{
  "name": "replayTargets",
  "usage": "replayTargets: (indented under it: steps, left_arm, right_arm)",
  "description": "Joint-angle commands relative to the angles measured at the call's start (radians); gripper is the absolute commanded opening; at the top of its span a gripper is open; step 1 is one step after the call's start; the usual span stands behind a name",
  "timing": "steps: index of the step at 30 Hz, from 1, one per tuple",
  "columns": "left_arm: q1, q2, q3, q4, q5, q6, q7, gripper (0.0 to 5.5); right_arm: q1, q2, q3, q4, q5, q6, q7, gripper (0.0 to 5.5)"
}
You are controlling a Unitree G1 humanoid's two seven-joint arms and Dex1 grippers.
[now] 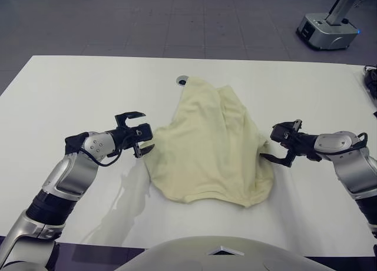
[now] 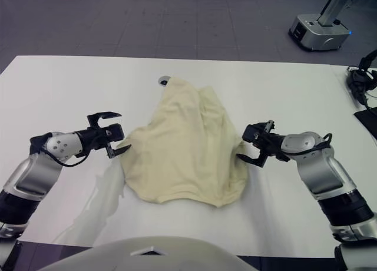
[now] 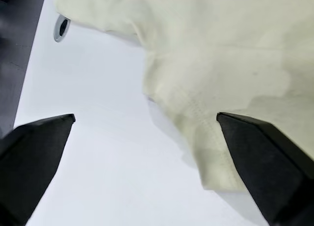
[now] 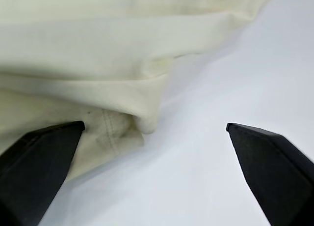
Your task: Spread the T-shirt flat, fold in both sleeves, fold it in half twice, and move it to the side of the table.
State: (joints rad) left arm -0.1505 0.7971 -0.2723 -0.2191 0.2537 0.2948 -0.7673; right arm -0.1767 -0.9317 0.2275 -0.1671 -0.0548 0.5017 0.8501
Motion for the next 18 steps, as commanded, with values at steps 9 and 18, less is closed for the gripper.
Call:
replayTargets:
  steps: [9,18]
  left_arm:
    - [0.28,0.169,0.069,-0.166,0.03,0.084,-0.08,5.37]
    - [0.423,0.221,0.135,-0.363,0.006,0.239,-0.118,5.37]
  right_arm:
    - [0.191,-0.194,-0.085,-0.103,-0.026,0.013,0.114,5.4]
    - [0.292,-0.244,-0.188,-0.265,0.042,0.109,0.174,5.4]
